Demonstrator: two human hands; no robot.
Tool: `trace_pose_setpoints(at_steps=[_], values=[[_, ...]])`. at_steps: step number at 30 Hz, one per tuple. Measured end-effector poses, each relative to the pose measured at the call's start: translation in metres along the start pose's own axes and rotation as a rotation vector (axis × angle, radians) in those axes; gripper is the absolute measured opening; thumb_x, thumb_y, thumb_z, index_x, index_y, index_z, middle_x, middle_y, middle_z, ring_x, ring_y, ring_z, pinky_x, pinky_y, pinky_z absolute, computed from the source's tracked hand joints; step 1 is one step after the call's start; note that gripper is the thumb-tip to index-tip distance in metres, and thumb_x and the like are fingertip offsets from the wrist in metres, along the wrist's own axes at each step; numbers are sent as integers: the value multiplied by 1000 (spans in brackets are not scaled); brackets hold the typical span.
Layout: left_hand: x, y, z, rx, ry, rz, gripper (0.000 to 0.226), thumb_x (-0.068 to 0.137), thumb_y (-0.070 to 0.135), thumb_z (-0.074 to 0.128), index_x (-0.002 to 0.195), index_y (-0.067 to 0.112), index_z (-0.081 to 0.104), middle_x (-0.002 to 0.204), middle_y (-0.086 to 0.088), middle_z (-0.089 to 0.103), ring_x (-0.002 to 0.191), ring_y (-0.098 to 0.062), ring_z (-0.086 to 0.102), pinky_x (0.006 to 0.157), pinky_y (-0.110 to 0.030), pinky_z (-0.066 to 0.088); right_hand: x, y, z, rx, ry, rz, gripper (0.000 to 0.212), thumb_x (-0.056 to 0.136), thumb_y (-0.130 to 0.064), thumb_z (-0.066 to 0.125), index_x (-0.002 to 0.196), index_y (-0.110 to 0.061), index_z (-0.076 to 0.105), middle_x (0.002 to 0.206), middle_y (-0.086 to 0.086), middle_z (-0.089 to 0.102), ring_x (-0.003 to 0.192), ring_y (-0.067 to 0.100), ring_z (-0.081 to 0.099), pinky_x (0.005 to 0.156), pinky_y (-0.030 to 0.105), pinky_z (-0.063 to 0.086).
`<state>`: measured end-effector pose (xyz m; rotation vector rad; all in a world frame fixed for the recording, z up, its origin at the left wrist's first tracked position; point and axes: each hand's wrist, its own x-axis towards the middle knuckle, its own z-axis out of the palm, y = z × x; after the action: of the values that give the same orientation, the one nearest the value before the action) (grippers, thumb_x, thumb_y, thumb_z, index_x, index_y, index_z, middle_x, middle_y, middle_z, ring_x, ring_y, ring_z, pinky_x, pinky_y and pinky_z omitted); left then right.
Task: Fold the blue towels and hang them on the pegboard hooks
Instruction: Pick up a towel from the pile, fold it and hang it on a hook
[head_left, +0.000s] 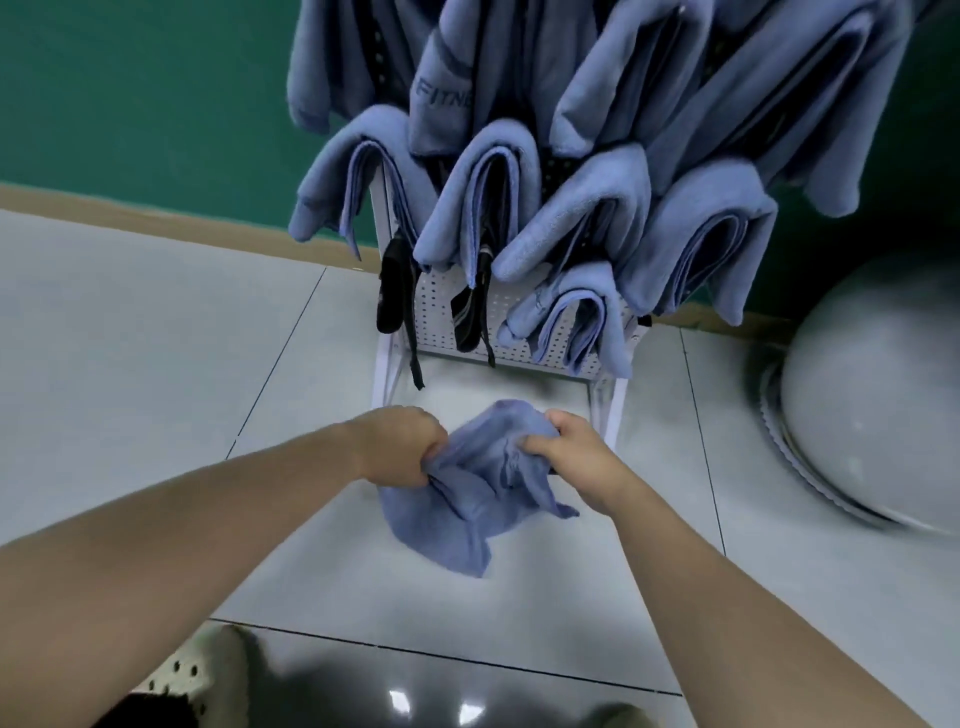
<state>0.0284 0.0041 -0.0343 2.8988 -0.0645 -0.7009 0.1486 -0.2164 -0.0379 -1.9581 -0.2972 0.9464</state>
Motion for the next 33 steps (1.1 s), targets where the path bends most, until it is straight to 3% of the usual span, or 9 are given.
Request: trace_pose_setpoints(at_steps=[4, 9, 11, 14, 17, 23, 25, 30, 33], values=[[-38, -10, -54, 132, -49, -42, 12, 81, 28, 59, 74, 24, 50, 89, -1, 63, 80, -24, 61, 64, -33, 48, -25, -65, -27, -118, -77, -102, 28, 75, -30, 74, 92, -13, 61, 84, 12, 58, 80, 23, 52, 76, 37, 37], [-100, -25, -104, 173, -42, -133, 8, 80, 31, 54, 76, 27, 49, 96, 1, 64, 89, -26, 64, 75, -36, 54, -82, -145, -65, -208, -16, -260, 20, 93, -25, 70, 86, -11, 57, 81, 11, 54, 76, 29, 45, 73, 39, 34], [-125, -30, -118, 113, 20, -170, 10, 79, 30, 55, 74, 26, 46, 92, 2, 62, 87, -26, 62, 72, -34, 52, -113, -171, -77, -201, 27, -344, 21, 98, -23, 66, 91, -3, 64, 92, 16, 71, 85, 37, 61, 79, 44, 47], [-155, -30, -134, -54, 222, -210, 17, 82, 20, 60, 73, 21, 45, 75, 2, 57, 71, -22, 53, 60, -33, 42, -153, -199, -92, -62, 127, -431, 17, 102, -15, 59, 107, -8, 73, 107, 16, 76, 104, 33, 71, 90, 43, 53], [-174, -27, -147, -246, 405, -178, 16, 78, 6, 59, 81, 16, 47, 72, 1, 56, 67, -22, 48, 58, -29, 37, -183, -216, -98, 114, 195, -483, 20, 103, -9, 54, 110, -8, 73, 103, 16, 76, 97, 31, 72, 75, 32, 54], [-198, 1, -172, -292, 402, -76, 20, 75, -5, 49, 81, 12, 57, 75, 7, 57, 71, -17, 52, 55, -16, 37, -198, -208, -103, 250, 300, -474, 23, 101, -5, 51, 115, 0, 69, 116, 23, 73, 109, 35, 70, 92, 42, 52], [-202, 10, -172, -301, 303, -83, 9, 74, 9, 50, 80, 10, 56, 75, 5, 57, 71, -19, 50, 58, -17, 38, -195, -199, -104, 276, 320, -435, 28, 100, -8, 51, 123, 0, 66, 120, 25, 71, 116, 41, 67, 94, 47, 51], [-195, 16, -165, -225, 213, -175, 59, 70, 73, 62, 73, 14, 61, 68, 2, 63, 67, -21, 56, 68, -35, 51, -193, -195, -94, 196, 348, -400, 32, 92, -10, 53, 119, 6, 62, 117, 34, 67, 112, 43, 68, 94, 54, 53], [-185, 14, -160, -120, 339, -193, 50, 77, 60, 76, 69, 13, 62, 68, -1, 65, 66, -22, 58, 63, -37, 51, -186, -192, -85, 90, 300, -400, 13, 79, -18, 54, 80, -10, 63, 88, 21, 65, 89, 33, 63, 84, 47, 46]])
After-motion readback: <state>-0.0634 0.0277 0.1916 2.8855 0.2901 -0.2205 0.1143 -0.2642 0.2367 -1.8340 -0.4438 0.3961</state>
